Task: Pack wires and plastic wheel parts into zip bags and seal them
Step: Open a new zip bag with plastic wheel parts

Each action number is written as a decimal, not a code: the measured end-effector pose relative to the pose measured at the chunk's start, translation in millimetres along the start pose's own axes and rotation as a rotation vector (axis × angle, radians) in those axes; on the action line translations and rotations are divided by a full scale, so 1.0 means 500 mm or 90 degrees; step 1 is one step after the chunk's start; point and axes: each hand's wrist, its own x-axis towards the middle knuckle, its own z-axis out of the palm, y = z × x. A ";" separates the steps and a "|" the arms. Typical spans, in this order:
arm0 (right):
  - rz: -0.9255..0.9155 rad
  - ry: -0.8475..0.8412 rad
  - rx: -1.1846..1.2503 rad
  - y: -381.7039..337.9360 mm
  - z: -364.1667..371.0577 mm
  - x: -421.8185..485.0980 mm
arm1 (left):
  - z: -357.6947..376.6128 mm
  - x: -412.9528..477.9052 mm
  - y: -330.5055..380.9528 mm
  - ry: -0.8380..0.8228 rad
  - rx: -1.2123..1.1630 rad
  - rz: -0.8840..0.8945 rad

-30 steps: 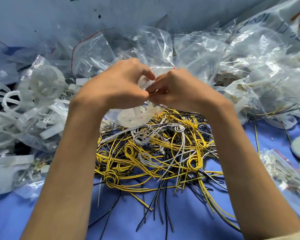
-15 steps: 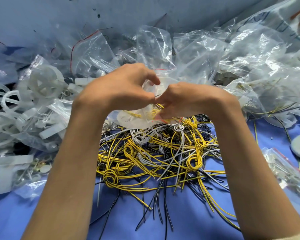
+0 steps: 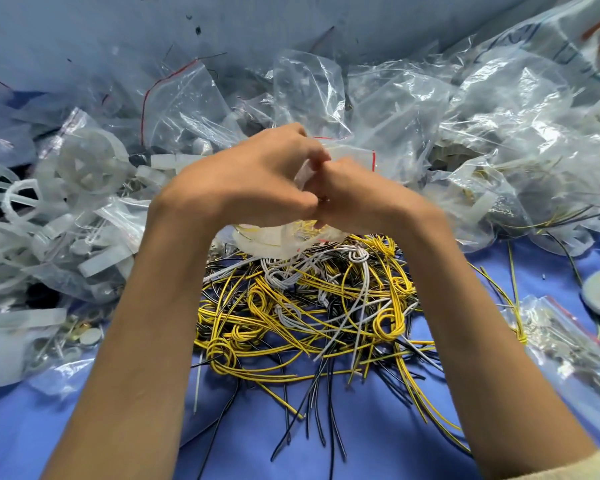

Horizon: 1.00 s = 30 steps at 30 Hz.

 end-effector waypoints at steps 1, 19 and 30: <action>0.006 0.012 -0.001 0.001 0.010 0.005 | -0.004 -0.003 -0.003 0.014 -0.013 0.000; 0.068 -0.047 -0.036 0.016 -0.053 -0.033 | -0.014 -0.009 -0.014 0.029 -0.023 -0.041; -0.015 -0.169 -0.071 -0.025 -0.023 -0.019 | -0.012 -0.008 -0.014 0.041 -0.035 -0.018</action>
